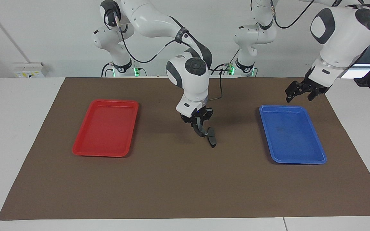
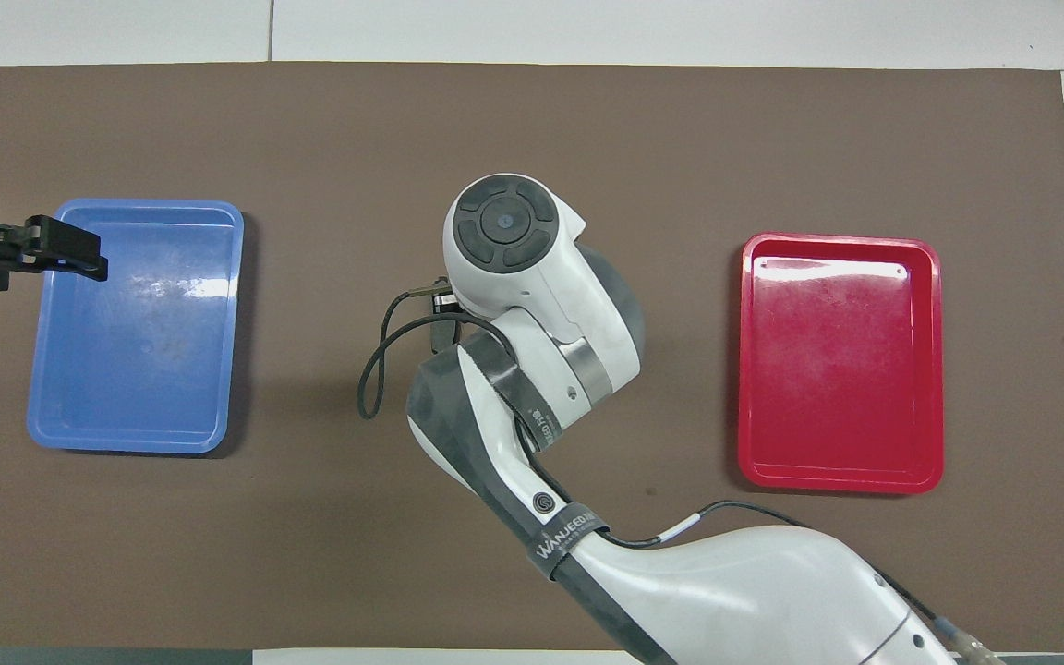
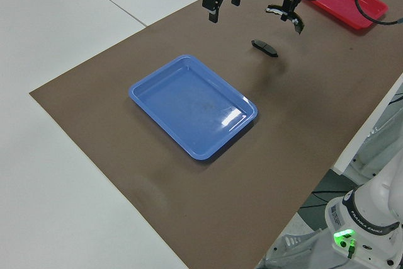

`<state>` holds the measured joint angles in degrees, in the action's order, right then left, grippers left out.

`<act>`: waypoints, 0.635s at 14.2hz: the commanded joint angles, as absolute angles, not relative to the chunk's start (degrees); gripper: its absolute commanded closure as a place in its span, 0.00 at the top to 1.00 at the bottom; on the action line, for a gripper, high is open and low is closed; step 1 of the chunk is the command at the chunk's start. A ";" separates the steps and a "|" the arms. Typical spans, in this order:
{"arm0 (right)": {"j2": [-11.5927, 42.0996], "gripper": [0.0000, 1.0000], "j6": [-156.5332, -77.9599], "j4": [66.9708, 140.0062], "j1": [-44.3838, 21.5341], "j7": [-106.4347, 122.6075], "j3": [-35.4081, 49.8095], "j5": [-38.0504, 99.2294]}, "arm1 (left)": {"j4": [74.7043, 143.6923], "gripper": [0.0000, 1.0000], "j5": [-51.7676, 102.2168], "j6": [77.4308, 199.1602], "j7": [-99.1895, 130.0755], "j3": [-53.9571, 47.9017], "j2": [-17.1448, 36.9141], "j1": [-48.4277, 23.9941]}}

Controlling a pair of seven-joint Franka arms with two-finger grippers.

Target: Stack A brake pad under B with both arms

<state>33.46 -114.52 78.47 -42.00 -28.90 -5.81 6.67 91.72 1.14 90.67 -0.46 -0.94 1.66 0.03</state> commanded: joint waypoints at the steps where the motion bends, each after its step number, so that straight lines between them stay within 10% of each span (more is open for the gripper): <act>1: 38.14 0.02 -116.97 73.30 -41.84 -29.27 -6.15 7.82 | 88.86 1.00 0.53 86.58 -3.69 -1.41 2.20 1.32; 9: 41.83 0.04 -122.08 73.92 -43.68 -29.53 -6.15 7.82 | 90.53 1.00 0.44 86.40 -3.60 -1.49 0.09 0.97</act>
